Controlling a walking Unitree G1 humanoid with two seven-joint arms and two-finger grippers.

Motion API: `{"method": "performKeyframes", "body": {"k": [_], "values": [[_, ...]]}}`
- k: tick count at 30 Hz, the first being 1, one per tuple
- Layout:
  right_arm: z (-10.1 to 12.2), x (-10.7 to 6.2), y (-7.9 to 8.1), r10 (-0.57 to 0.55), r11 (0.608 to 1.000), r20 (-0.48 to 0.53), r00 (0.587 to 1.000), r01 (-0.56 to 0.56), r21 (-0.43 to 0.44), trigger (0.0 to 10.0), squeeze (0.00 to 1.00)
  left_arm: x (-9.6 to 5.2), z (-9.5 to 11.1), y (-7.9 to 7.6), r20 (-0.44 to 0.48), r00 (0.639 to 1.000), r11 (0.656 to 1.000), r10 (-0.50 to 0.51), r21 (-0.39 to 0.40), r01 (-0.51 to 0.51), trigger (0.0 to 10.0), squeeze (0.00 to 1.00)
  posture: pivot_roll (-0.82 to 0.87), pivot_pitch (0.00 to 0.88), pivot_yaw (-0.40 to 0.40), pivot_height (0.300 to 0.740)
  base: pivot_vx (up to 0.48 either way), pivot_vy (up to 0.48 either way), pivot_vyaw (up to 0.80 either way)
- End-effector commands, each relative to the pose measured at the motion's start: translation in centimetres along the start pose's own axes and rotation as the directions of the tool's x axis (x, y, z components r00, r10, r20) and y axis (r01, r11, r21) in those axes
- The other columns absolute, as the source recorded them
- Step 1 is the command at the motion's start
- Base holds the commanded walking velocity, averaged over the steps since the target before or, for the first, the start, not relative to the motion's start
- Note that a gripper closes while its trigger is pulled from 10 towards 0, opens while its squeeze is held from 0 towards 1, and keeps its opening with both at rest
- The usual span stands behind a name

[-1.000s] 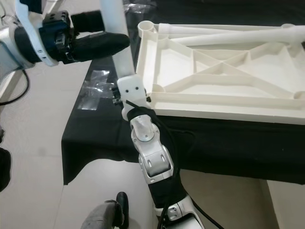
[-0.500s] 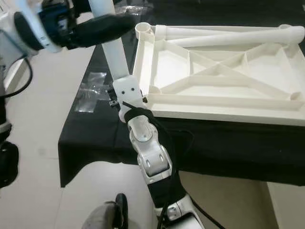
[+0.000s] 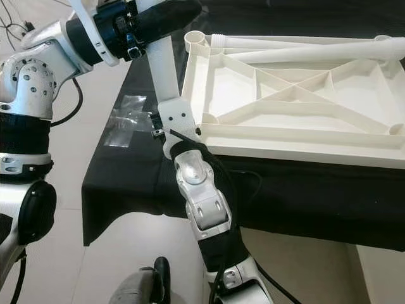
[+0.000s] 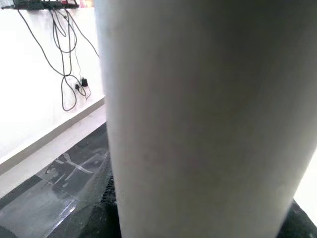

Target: Building children table

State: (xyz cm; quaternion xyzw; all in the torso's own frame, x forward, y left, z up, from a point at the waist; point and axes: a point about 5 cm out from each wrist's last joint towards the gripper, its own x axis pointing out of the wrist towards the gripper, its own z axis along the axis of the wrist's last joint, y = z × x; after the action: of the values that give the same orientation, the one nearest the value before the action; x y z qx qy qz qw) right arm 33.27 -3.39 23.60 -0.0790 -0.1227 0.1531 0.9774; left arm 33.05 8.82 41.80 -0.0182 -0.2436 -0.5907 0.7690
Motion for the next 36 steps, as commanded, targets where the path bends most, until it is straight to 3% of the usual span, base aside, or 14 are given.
{"method": "performKeyframes", "body": {"k": [1, 5, 10, 14, 15, 19, 20, 21, 22, 27, 28, 30, 31, 36], "values": [[-2.6, -0.3, 1.1, 0.066, 0.998, -0.128, 0.990, -0.064, 0.018, 10.0, 1.00, 0.6, -0.5, -0.3, -0.006, 1.000, 0.999, -0.028, -0.020, 0.027, 0.0, 0.00, 0.11, 0.316, 0.077, 0.740, 0.000, 0.000, 0.00], [-2.1, -0.1, 0.8, 0.092, 0.995, -0.096, 0.991, -0.088, 0.046, 10.0, 1.00, 0.7, -0.5, -0.3, -0.006, 0.999, 0.999, -0.038, -0.015, 0.038, 0.0, 0.00, 0.11, 0.315, 0.077, 0.740, 0.000, 0.000, 0.00], [-0.5, 1.7, -1.6, 0.223, 0.974, -0.011, 0.975, -0.222, 0.050, 10.0, 1.00, 1.1, -0.7, -1.1, -0.018, 0.996, 0.996, -0.092, -0.003, 0.092, 0.0, 0.00, 0.11, 0.314, 0.072, 0.740, 0.000, 0.000, 0.00], [0.8, 2.9, -3.2, 0.387, 0.922, 0.005, 0.922, -0.387, 0.026, 10.0, 1.00, 1.2, -0.8, -1.6, -0.020, 0.993, 0.993, -0.116, 0.005, 0.116, 0.0, 0.00, 0.11, 0.314, 0.067, 0.740, 0.000, 0.000, 0.00], [1.6, 3.3, -3.7, 0.471, 0.882, 0.017, 0.882, -0.471, 0.025, 10.0, 0.00, 1.2, -0.9, -1.9, -0.022, 0.991, 0.992, -0.129, 0.009, 0.129, 0.0, 0.00, 0.11, 0.314, 0.066, 0.740, 0.000, 0.000, 0.00], [2.6, 3.7, -4.3, 0.570, 0.821, 0.033, 0.821, -0.571, 0.021, 10.0, 0.00, 1.3, -1.0, -2.2, -0.025, 0.989, 0.989, -0.145, 0.013, 0.146, 0.0, 0.00, 0.11, 0.313, 0.065, 0.740, 0.000, 0.000, 0.00], [3.1, 3.8, -4.6, 0.632, 0.774, 0.037, 0.774, -0.633, 0.013, 10.0, 0.00, 1.3, -1.1, -2.4, -0.028, 0.988, 0.988, -0.154, 0.018, 0.155, 0.0, 0.00, 0.11, 0.314, 0.063, 0.740, 0.000, 0.000, 0.00], [3.1, 3.8, -4.6, 0.632, 0.774, 0.037, 0.774, -0.633, 0.013, 10.0, 0.00, 1.3, -1.1, -2.4, -0.028, 0.988, 0.988, -0.154, 0.018, 0.155, 0.0, 0.00, 0.11, 0.314, 0.063, 0.740, 0.000, 0.000, 0.00], [3.3, 3.8, -4.7, 0.675, 0.736, 0.046, 0.736, -0.676, 0.035, 10.0, 0.00, 1.3, -1.2, -2.5, -0.030, 0.987, 0.987, -0.159, 0.021, 0.160, 0.0, 0.00, 0.11, 0.313, 0.062, 0.740, 0.000, 0.000, 0.00], [3.5, 3.9, -4.9, 0.727, 0.679, 0.073, 0.683, -0.731, 0.065, 10.0, 0.00, 1.3, -1.2, -2.7, -0.033, 0.986, 0.986, -0.164, 0.024, 0.165, 0.0, 0.00, 0.11, 0.312, 0.060, 0.740, 0.000, 0.000, 0.00], [3.7, 4.0, -5.0, 0.745, 0.653, 0.099, 0.659, -0.752, 0.088, 6.1, 0.00, 1.3, -1.2, -2.7, -0.033, 0.986, 0.986, -0.165, 0.024, 0.166, 0.0, 0.00, 0.11, 0.314, 0.057, 0.740, 0.000, 0.000, 0.00], [3.7, 4.0, -5.0, 0.745, 0.653, 0.099, 0.659, -0.752, 0.088, 6.1, 0.00, 1.3, -1.2, -2.7, -0.033, 0.986, 0.986, -0.165, 0.024, 0.166, 0.0, 0.00, 0.11, 0.314, 0.057, 0.740, 0.000, 0.000, 0.00], [3.8, 4.1, -5.0, 0.756, 0.637, 0.115, 0.644, -0.765, 0.098, 0.0, 0.00, 1.3, -1.3, -2.8, -0.032, 0.986, 0.986, -0.165, 0.023, 0.166, 0.0, 0.00, 0.11, 0.314, 0.057, 0.740, 0.000, 0.000, 0.00], [3.9, 4.3, -4.9, 0.793, 0.590, 0.119, 0.598, -0.802, 0.095, 0.0, 0.00, 1.2, -1.3, -2.9, -0.025, 0.986, 0.986, -0.165, 0.021, 0.165, 0.0, 0.00, 0.10, 0.314, 0.054, 0.740, 0.000, 0.000, 0.00]]}}
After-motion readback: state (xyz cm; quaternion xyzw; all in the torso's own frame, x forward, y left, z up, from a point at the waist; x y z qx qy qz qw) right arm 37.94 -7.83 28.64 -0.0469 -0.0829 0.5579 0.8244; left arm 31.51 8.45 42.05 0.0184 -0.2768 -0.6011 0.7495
